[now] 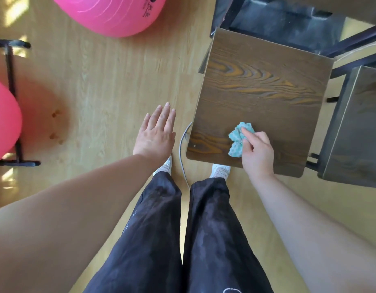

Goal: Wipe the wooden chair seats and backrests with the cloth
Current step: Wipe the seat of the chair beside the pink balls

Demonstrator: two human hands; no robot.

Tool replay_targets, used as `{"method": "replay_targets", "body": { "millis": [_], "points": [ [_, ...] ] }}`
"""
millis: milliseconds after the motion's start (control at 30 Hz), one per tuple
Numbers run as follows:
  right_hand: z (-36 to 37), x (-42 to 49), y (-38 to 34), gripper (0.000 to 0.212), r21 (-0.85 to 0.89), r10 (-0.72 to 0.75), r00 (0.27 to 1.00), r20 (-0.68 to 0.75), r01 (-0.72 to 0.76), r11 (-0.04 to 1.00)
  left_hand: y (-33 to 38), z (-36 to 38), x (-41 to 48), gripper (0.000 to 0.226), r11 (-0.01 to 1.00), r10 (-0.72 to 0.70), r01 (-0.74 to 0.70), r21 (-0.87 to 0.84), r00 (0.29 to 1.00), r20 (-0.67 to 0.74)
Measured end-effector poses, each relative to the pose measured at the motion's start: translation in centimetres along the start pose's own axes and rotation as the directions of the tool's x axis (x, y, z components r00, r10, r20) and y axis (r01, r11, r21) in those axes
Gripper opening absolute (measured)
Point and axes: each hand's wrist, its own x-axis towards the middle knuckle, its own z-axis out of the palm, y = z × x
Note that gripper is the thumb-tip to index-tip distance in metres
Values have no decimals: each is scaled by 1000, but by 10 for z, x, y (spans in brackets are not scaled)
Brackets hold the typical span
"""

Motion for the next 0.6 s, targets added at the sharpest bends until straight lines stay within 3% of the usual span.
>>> {"method": "replay_targets", "body": {
  "millis": [333,500,600],
  "points": [
    [-46,-1,65,37,4,79,995,-68,-79,997,96,5,12,61,986,142,-144,86,989,35],
    [-51,7,93,55,-68,123,987,106,-117,991,133,13,15,60,972,196,-200,120,980,45],
    [-48,9,97,53,-50,87,991,106,-82,995,139,20,13,59,973,189,-194,125,981,48]
  ]
}}
